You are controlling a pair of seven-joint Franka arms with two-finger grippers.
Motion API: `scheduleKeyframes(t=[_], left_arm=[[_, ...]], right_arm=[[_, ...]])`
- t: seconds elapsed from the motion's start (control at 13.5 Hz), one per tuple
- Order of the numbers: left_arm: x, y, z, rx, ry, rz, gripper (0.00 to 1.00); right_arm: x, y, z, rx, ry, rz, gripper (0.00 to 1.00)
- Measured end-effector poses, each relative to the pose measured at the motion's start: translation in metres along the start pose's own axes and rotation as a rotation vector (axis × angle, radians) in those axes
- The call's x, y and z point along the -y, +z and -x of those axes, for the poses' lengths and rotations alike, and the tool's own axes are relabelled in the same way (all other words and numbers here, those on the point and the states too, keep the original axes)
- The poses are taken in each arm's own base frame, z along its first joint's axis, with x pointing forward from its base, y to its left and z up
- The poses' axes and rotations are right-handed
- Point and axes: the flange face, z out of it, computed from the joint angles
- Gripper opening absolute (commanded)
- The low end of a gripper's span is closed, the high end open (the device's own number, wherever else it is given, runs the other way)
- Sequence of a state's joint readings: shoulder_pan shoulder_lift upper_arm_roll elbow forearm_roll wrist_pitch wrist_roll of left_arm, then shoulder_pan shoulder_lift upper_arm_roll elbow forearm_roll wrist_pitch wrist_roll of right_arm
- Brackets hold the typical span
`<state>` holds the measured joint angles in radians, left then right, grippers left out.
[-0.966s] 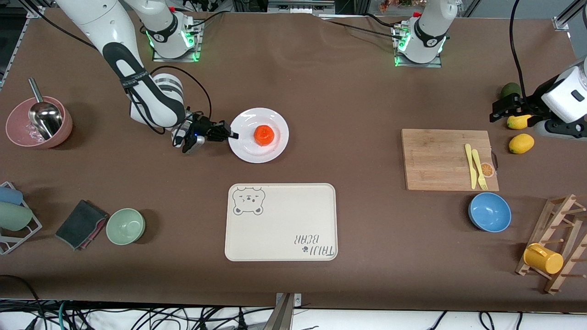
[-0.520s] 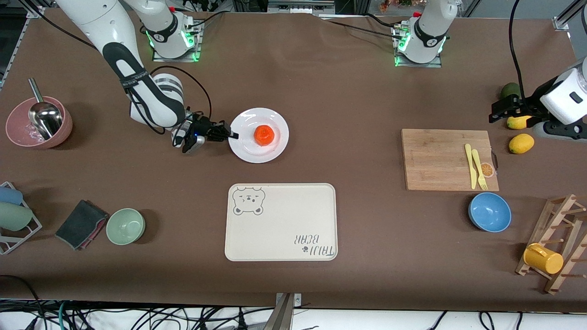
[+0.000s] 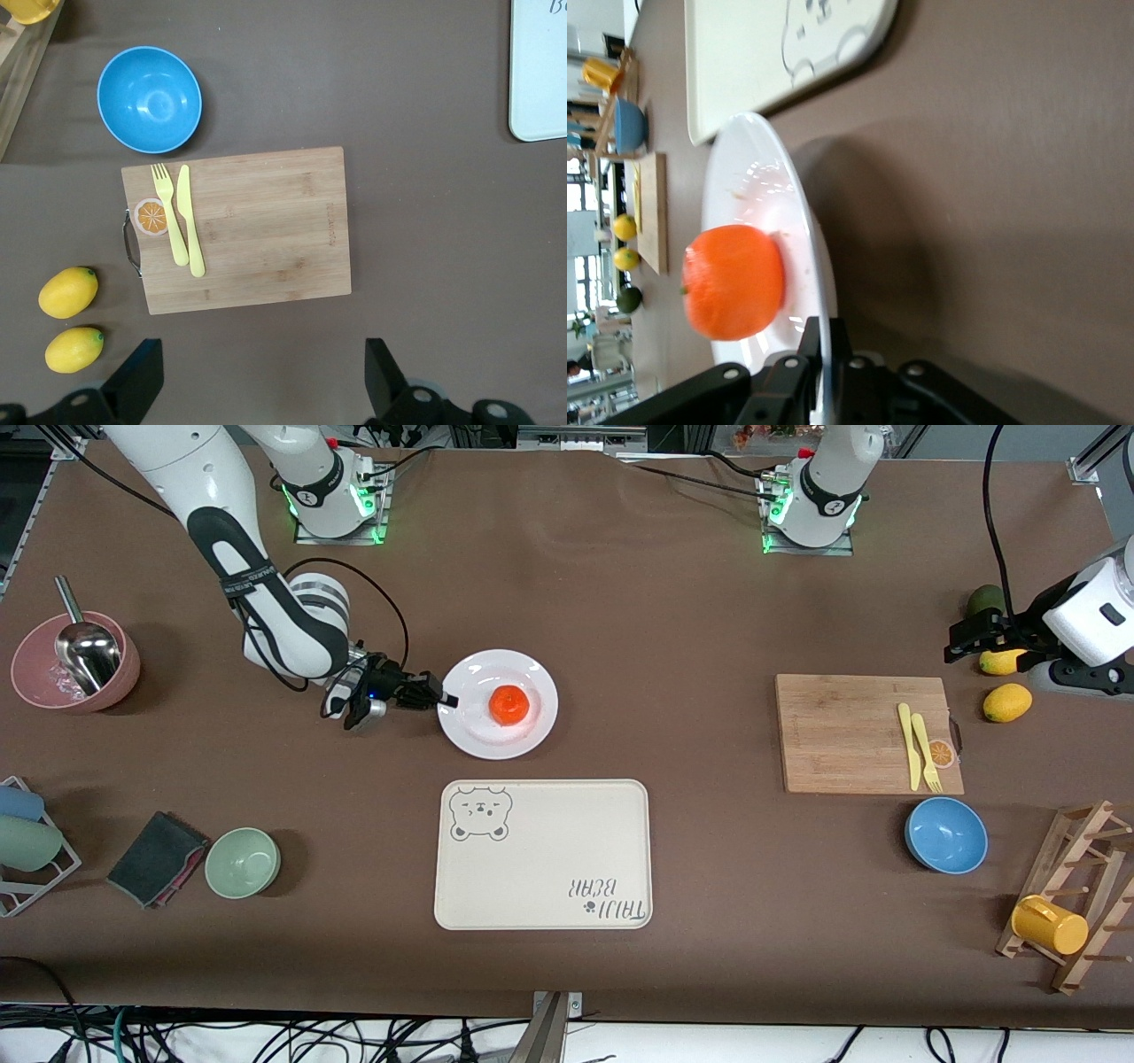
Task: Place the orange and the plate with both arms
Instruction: 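Carry the plate with the right gripper onto the bear placemat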
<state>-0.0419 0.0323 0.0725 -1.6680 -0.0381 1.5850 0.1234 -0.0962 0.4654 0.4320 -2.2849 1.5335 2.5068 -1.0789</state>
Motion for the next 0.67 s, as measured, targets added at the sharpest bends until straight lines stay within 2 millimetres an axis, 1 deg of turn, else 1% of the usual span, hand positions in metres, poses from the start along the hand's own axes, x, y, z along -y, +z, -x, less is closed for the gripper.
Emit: scheduleKeyframes(t=[0.22, 0.37, 0.67], left_arm=[[0.0, 0.0, 0.0, 0.0, 0.001, 0.0, 1.0], [-0.001, 0.0, 0.0, 0.0, 0.001, 0.0, 1.0], [-0.001, 0.001, -0.001, 0.001, 0.002, 0.0, 1.0]], right_arm=[[0.023, -0.007, -0.037, -0.052, 0.073, -0.029, 0.0], [0.036, -0.009, -0.061, -0.054, 0.111, -0.033, 0.0], [0.05, -0.009, -0.09, -0.076, 0.152, -0.058, 0.0]])
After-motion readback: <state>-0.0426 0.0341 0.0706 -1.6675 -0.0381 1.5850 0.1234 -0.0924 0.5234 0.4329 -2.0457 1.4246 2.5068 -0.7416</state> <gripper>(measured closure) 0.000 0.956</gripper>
